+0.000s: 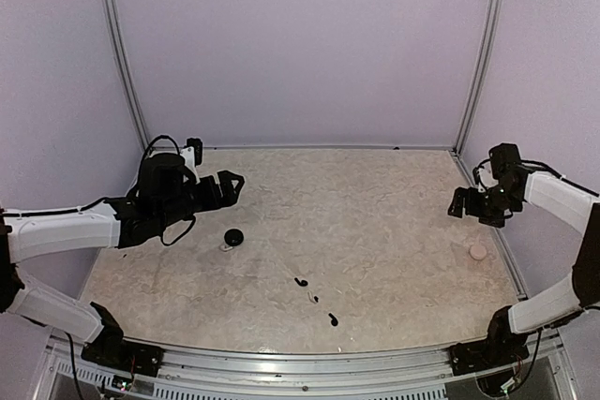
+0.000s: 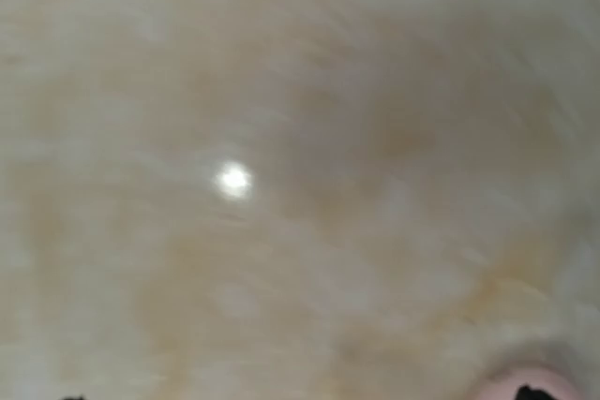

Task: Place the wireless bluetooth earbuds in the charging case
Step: Pick up the charging case from the corner of the board, then pass from the right arm to the left

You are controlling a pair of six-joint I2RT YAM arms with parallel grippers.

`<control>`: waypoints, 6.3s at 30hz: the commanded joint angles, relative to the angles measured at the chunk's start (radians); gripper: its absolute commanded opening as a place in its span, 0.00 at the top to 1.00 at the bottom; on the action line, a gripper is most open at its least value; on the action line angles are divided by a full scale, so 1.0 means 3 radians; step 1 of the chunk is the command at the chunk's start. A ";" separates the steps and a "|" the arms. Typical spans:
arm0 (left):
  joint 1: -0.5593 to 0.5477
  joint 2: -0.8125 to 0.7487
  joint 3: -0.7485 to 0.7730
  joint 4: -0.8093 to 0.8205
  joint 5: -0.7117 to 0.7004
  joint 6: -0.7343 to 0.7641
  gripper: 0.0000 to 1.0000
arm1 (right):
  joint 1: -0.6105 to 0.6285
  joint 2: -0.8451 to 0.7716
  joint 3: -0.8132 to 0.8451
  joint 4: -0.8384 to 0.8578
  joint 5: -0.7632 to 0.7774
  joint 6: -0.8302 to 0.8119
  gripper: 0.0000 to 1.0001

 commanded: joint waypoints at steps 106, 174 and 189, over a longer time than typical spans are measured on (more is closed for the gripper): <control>-0.0118 -0.0105 -0.0732 0.1369 0.1516 0.0457 0.01 | 0.1687 0.1280 0.0988 0.0532 -0.1503 -0.1052 0.96; -0.0904 0.0374 0.0017 0.1917 0.2475 0.0884 0.89 | 0.3059 -0.0210 0.0911 0.1201 -0.0777 -0.0626 0.23; -0.0952 0.0036 -0.0079 0.2764 0.1942 0.0463 0.91 | 0.3139 -0.0238 0.0359 0.2614 -0.1447 -0.0447 0.34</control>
